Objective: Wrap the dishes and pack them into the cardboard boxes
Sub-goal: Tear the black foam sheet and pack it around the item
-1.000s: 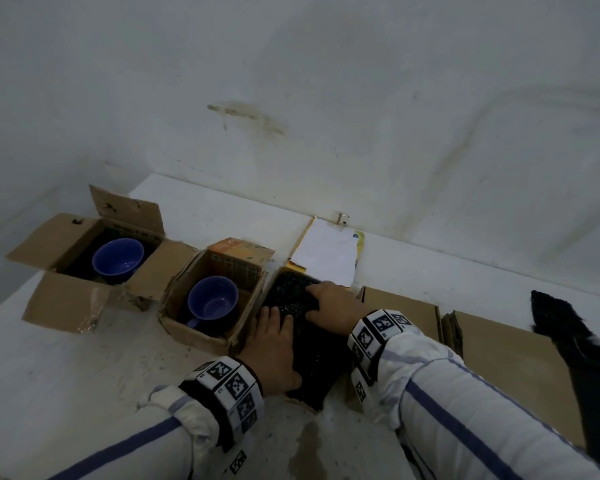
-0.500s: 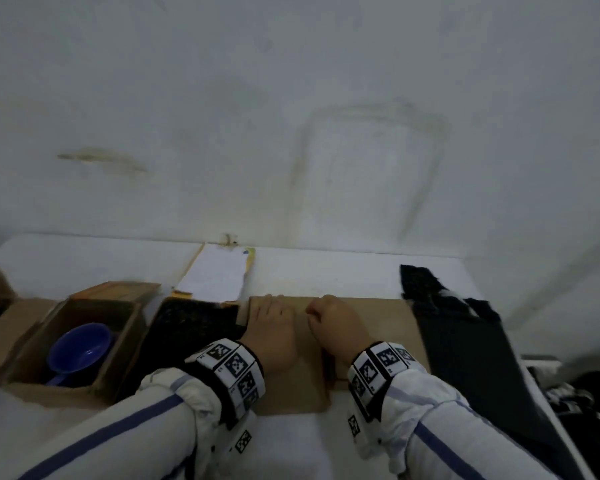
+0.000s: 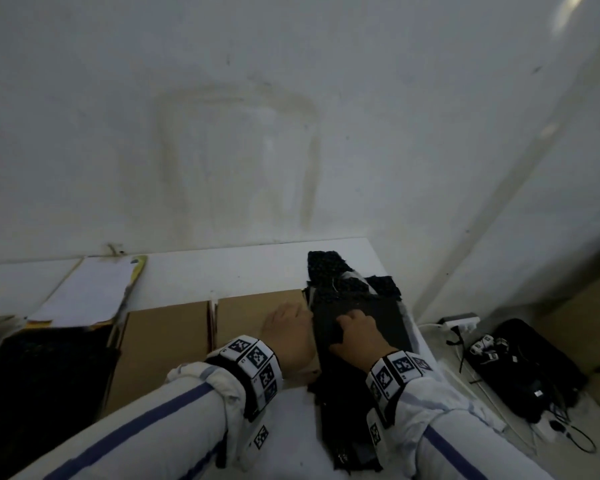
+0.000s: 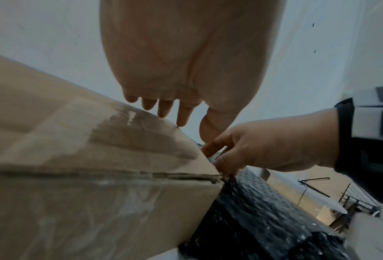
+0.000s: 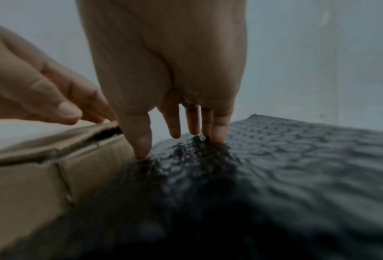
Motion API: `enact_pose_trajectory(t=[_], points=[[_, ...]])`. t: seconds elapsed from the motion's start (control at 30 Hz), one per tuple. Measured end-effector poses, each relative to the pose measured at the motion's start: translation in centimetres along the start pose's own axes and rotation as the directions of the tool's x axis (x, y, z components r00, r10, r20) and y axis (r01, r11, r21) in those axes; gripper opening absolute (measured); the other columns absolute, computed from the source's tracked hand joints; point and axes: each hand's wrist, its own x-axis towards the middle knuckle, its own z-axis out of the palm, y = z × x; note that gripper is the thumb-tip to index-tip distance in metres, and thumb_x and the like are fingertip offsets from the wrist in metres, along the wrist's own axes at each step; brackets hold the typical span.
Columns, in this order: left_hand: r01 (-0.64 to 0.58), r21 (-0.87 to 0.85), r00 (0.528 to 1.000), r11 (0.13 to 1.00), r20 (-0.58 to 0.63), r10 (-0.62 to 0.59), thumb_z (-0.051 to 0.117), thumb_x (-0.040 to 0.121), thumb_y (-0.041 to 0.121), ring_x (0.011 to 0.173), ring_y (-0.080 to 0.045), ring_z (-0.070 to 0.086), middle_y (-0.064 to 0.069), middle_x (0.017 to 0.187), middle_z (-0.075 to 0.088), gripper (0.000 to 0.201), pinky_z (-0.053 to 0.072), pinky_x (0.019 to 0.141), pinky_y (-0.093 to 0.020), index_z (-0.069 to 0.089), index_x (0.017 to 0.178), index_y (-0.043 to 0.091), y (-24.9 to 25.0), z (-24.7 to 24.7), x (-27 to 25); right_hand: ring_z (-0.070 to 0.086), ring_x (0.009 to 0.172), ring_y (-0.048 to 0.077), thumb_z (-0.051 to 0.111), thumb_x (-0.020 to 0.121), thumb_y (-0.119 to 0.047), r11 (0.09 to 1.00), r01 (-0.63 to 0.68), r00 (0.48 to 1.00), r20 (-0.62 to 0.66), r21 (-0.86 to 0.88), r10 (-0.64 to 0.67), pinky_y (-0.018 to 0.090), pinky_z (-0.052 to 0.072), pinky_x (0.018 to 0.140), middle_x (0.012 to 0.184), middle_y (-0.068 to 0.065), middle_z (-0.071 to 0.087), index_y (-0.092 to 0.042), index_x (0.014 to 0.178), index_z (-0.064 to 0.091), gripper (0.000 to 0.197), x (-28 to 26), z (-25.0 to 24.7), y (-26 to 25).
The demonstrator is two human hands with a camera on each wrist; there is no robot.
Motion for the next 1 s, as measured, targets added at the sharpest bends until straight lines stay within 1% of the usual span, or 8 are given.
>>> enact_pose_trajectory(t=[0.13, 0.3, 0.47, 0.6, 0.7, 0.8, 0.9, 1.0], points=[[0.022, -0.001, 0.995, 1.0, -0.102, -0.022, 0.029, 0.079, 0.038, 0.121, -0.028, 0.038, -0.008, 0.129, 0.043, 0.059, 0.03, 0.104, -0.037, 0.046, 0.132, 0.016, 0.6, 1.1, 0.6, 0.036, 0.123, 0.032, 0.054, 0.09, -0.032, 0.995, 0.031, 0.997, -0.064, -0.091, -0.037, 0.038, 0.04, 0.097, 0.132, 0.012, 0.038, -0.01, 0.126, 0.048, 0.042, 0.8, 1.8, 0.7], [0.025, -0.032, 0.984, 0.999, -0.178, -0.03, 0.043, 0.092, 0.026, 0.13, -0.027, 0.031, -0.008, 0.138, 0.038, 0.045, 0.025, 0.109, -0.035, 0.044, 0.136, 0.017, 0.6, 1.6, 0.5, 0.039, 0.118, 0.031, 0.041, 0.095, -0.019, 0.989, 0.075, 0.985, -0.148, -0.124, -0.094, 0.036, 0.043, 0.092, 0.126, 0.011, 0.043, -0.011, 0.116, 0.057, 0.028, 1.2, 2.6, 1.1], [0.055, -0.13, 0.975, 0.99, -0.209, -0.082, 0.047, 0.092, 0.038, 0.119, -0.025, 0.042, -0.003, 0.126, 0.047, 0.037, 0.033, 0.101, -0.033, 0.057, 0.122, 0.02, 1.0, 0.9, 0.1, 0.046, 0.11, 0.029, 0.053, 0.089, -0.027, 0.986, 0.098, 0.959, -0.277, 0.134, -0.058, 0.033, 0.043, 0.086, 0.112, 0.008, 0.05, -0.014, 0.094, 0.064, 0.018, 0.9, 0.8, 1.2], [0.026, -0.416, 0.991, 0.909, -0.11, -0.079, 0.039, 0.089, 0.051, 0.096, -0.032, 0.055, -0.017, 0.099, 0.06, 0.053, 0.043, 0.083, -0.038, 0.062, 0.099, 0.004, 2.0, -0.2, -0.2, 0.051, 0.097, 0.027, 0.064, 0.077, -0.019, 0.917, 0.192, 0.917, -0.396, 0.35, -0.041, 0.034, 0.042, 0.08, 0.088, 0.001, 0.045, -0.02, 0.066, 0.053, 0.014, 0.4, -1.4, 0.5], [0.054, -0.685, 0.995, 0.727, -0.027, -0.1, 0.055, 0.089, 0.037, 0.097, -0.029, 0.06, -0.015, 0.102, 0.063, 0.037, 0.048, 0.082, -0.035, 0.06, 0.109, 0.006, 2.2, -0.8, -0.5, 0.053, 0.095, 0.028, 0.063, 0.079, -0.019, 0.916, 0.184, 0.914, -0.405, 0.355, -0.026, 0.034, 0.044, 0.08, 0.088, 0.005, 0.048, -0.014, 0.072, 0.064, 0.009, 0.5, -2.0, 0.1], [0.073, -0.716, 0.987, 0.694, -0.047, -0.151, 0.063, 0.089, 0.023, 0.076, -0.011, 0.054, 0.001, 0.084, 0.057, 0.027, 0.039, 0.064, -0.02, 0.057, 0.112, 0.012, 2.2, -1.0, -0.9, 0.054, 0.098, 0.028, 0.06, 0.083, -0.023, 0.935, 0.171, 0.927, -0.371, 0.311, -0.046, 0.034, 0.047, 0.082, 0.095, 0.011, 0.056, -0.009, 0.082, 0.071, 0.018, 0.8, -1.7, 0.0], [0.061, -0.72, 0.979, 0.691, -0.09, -0.181, 0.064, 0.087, 0.018, 0.065, -0.003, 0.047, 0.008, 0.073, 0.052, 0.009, 0.036, 0.059, -0.017, 0.056, 0.083, 0.02, 2.0, -0.7, -1.1, 0.055, 0.102, 0.028, 0.057, 0.086, -0.024, 0.93, 0.189, 0.932, -0.355, 0.315, -0.069, 0.035, 0.047, 0.086, 0.101, 0.012, 0.058, -0.011, 0.09, 0.074, 0.022, 0.4, -1.3, -0.3], [0.065, -0.785, 0.959, 0.616, -0.122, -0.257, 0.058, 0.087, 0.013, 0.064, -0.01, 0.045, 0.004, 0.067, 0.047, 0.026, 0.037, 0.063, -0.027, 0.045, 0.065, 0.021, 1.7, -0.9, -1.6, 0.053, 0.108, 0.03, 0.056, 0.089, -0.027, 0.917, 0.166, 0.92, -0.392, 0.364, -0.012, 0.035, 0.044, 0.094, 0.11, 0.013, 0.057, -0.014, 0.106, 0.069, 0.025, -0.1, -1.4, -0.4]])
